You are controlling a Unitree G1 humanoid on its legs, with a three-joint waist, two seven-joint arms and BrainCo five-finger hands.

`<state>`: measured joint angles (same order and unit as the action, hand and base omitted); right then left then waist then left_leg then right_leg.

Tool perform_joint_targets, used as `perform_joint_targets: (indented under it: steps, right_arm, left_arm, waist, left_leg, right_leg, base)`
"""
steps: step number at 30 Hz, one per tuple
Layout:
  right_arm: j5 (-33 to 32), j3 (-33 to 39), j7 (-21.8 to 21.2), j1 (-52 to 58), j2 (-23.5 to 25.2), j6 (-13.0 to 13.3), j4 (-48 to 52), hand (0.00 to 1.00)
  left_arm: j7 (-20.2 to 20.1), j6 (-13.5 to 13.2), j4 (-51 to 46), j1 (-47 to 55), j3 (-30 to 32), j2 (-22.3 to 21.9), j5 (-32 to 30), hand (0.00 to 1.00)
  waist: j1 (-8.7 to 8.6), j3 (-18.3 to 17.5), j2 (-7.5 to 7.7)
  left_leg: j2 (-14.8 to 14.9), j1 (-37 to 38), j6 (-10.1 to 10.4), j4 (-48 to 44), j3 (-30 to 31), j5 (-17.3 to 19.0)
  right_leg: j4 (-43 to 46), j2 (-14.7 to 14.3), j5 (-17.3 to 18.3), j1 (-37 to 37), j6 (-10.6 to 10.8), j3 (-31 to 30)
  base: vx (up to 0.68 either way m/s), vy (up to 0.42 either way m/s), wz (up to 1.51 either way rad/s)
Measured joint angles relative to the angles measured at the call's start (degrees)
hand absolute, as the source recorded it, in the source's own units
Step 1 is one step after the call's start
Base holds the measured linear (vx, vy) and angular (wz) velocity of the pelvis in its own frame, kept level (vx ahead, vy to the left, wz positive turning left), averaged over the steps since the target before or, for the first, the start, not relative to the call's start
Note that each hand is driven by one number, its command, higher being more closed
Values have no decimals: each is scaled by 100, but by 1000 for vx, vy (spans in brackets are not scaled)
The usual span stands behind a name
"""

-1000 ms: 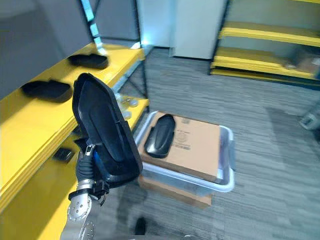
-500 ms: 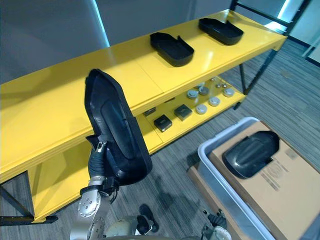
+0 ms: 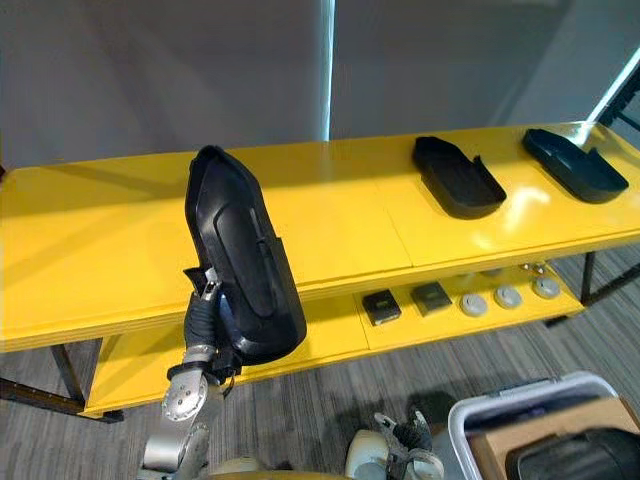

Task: Walk over and take plastic housings, then place them on the shelf

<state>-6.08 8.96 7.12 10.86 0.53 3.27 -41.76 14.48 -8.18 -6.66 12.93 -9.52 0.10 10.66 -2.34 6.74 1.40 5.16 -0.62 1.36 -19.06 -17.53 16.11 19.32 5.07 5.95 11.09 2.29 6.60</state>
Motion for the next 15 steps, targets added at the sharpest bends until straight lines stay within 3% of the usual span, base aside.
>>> perform_joint_targets:
  steps: [2,6,9,15]
  right_arm:
    - [26,9,-5,53,-80,3,-8,0]
    - [173,14,-11,97,-197,11,-25,0]
    - [221,23,-81,57,-269,41,-21,0]
    - [237,3,-119,62,-284,51,-13,0]
  left_arm:
    - [-7,17,86,-129,-1,-65,-32,100]
    - [148,57,414,-647,191,-65,-371,100]
    - [465,178,868,-1369,556,41,-884,100]
    - [1031,561,1615,-2265,1165,394,-1636,100]
  waist:
    - [-64,-22,-15]
    - [-253,-59,-91]
    - [-314,-117,-199]
    - [-336,-119,-238]
  left_leg:
    - [71,140,208,368,34,-191]
    - [75,344,262,1019,178,-556]
    - [36,346,227,1342,192,-781]
    - [-90,291,152,1446,194,-904]
  right_leg:
    - [-264,-137,-56,-115,-123,90]
    - [-851,-253,-283,-375,-228,284]
    - [-1481,-316,-648,-536,-229,317]
    - [-2277,-298,-1185,-773,-179,274]
  base:
    - [222,-196,-2]
    - [114,-84,15]
    - [30,-5,3]
    - [-60,21,-4]
